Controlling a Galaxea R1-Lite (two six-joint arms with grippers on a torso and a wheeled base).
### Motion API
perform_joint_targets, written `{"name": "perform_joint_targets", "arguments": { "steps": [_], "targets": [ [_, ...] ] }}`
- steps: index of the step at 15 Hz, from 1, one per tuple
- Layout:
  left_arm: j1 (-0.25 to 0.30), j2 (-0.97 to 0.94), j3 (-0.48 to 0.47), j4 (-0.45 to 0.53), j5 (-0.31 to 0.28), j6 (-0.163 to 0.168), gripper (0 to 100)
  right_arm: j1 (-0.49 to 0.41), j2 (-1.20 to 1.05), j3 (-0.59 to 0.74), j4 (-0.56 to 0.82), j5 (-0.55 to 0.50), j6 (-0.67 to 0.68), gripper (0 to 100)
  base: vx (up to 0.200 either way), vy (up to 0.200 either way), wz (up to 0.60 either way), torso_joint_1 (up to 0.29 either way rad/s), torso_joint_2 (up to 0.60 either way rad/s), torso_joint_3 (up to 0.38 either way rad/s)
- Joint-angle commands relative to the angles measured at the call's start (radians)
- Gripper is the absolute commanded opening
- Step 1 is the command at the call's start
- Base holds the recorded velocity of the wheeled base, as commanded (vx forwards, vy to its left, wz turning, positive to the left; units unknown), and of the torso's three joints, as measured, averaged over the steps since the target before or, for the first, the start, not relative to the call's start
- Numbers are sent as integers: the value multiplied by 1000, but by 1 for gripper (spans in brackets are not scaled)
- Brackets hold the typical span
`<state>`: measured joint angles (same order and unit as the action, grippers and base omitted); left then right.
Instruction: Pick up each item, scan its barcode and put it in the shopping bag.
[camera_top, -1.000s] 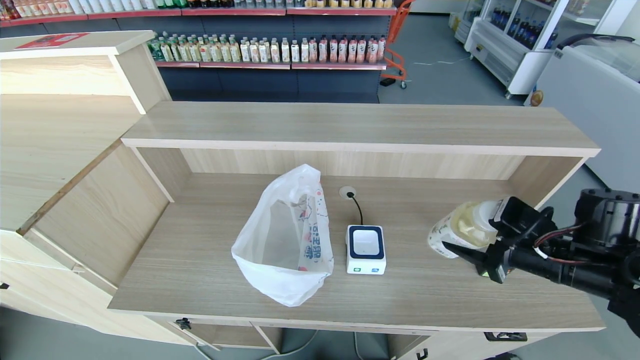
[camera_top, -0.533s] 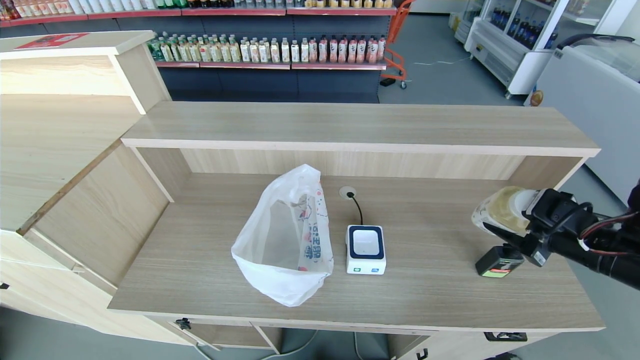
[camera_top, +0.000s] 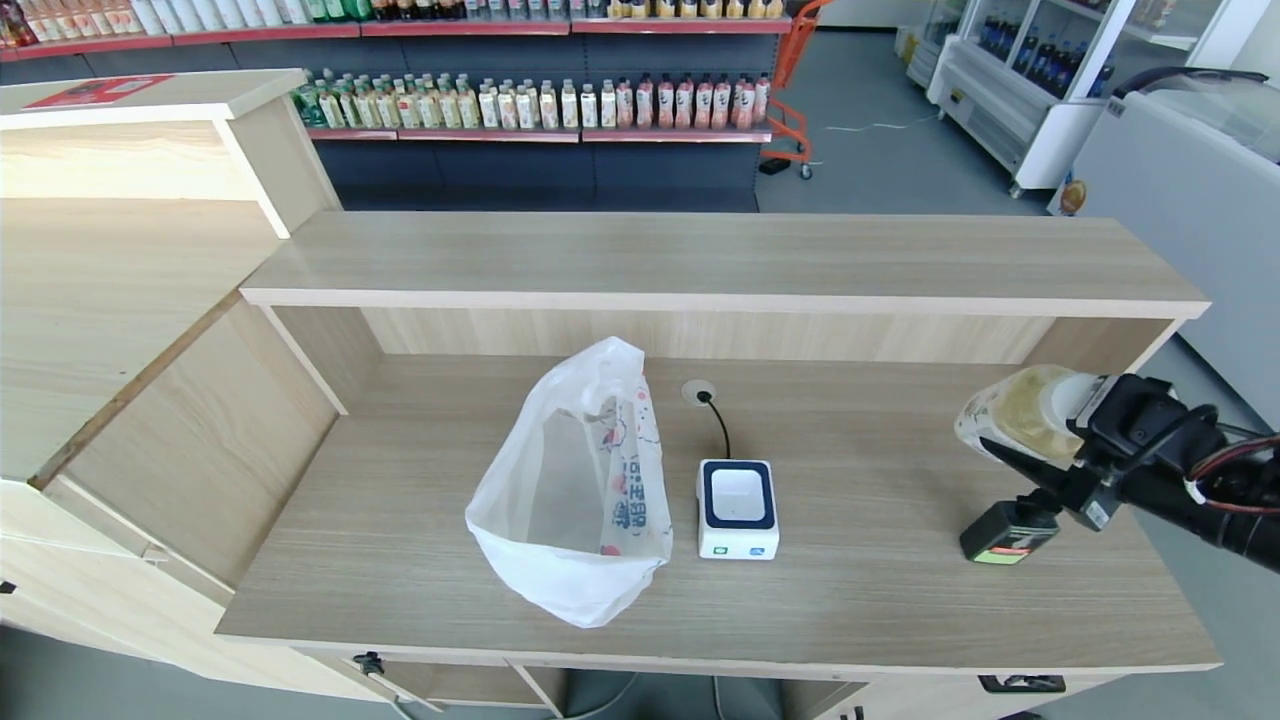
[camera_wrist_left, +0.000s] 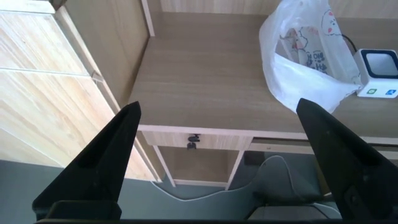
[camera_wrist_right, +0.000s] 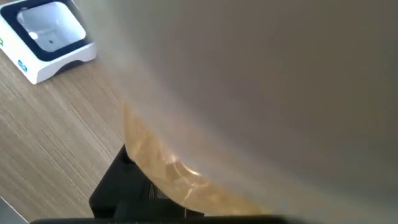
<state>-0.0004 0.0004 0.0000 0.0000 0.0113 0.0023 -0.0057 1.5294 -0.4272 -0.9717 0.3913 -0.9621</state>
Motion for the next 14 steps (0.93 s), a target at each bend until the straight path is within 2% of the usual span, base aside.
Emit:
{"name": "perform_joint_targets", "arguments": {
  "steps": [1, 5, 8, 14],
  "targets": [
    [-1, 0, 0, 0, 1, 1, 100, 4, 5, -2, 4, 4, 2, 0, 0, 200, 0, 32, 12, -2],
    [-1, 0, 0, 0, 1, 1, 100, 15, 45, -4, 4, 8, 6, 0, 0, 200, 0, 1, 4, 1],
    [-1, 0, 0, 0, 1, -2, 100, 16, 104, -15, -2, 9, 6, 0, 0, 0, 0, 0, 0, 0],
    [-1, 0, 0, 0, 1, -2, 100, 26, 268, -84, -10, 112, -9, 0, 0, 0, 0, 0, 0, 0]
  ]
}}
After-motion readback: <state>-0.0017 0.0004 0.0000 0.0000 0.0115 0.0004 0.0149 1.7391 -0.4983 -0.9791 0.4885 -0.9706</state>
